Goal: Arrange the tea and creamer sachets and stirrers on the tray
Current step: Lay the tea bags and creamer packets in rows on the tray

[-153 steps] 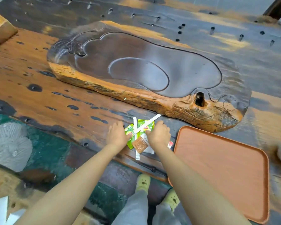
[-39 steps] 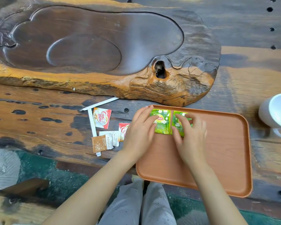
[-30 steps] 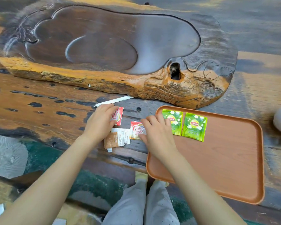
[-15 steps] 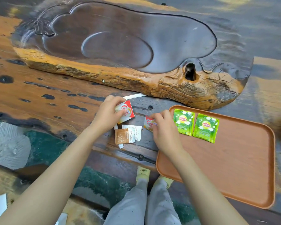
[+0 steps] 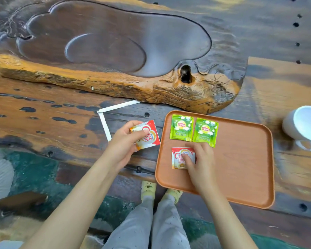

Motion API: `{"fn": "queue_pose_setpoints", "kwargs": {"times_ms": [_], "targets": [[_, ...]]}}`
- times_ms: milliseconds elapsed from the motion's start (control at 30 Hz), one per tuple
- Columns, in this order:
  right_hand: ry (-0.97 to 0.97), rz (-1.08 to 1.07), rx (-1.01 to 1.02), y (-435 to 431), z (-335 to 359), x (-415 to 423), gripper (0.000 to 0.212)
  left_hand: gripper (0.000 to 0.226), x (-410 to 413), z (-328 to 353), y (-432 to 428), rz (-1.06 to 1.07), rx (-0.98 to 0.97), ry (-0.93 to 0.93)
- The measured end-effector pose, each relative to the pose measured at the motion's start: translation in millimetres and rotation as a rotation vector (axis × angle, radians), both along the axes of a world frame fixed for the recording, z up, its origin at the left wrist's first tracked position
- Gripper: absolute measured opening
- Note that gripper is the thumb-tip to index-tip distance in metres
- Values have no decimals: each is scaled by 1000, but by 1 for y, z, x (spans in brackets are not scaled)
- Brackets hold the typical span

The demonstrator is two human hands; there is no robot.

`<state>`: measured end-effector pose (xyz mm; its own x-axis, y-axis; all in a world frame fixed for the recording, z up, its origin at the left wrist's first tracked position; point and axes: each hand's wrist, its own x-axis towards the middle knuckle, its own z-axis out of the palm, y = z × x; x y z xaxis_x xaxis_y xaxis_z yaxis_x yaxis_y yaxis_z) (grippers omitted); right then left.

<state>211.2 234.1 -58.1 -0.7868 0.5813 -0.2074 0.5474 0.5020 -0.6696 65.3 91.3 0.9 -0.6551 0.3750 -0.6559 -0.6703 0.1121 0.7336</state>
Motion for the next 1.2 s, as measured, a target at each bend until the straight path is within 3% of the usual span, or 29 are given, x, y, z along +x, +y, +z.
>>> {"fn": "queue_pose_setpoints", "kwargs": {"times_ms": [133,267,567,633,733,833,1133,1200], "targets": [[15,-44,109,-3,5,5,38,15,6,0,8,-51,-22,57],[-24,54,122,-9,5,21,33,25,10,-3,9,-75,-45,84],[-69,16,159,-26,1,7,32,29,26,-10,16,-208,-51,56],[-1,-45,46,-25,7,9,32,32,29,-11,19,-237,-55,65],[205,-245,-445,-21,29,6,11,32,34,-10,25,-306,-54,91],[267,-356,-848,-14,41,1,15,33,44,-7,35,-369,-4,91],[356,-583,-979,4,44,17,7,22,56,-6,54,-334,-24,51],[357,-571,-1024,2,45,21,15,20,60,-7,57,-276,-6,3]]}}
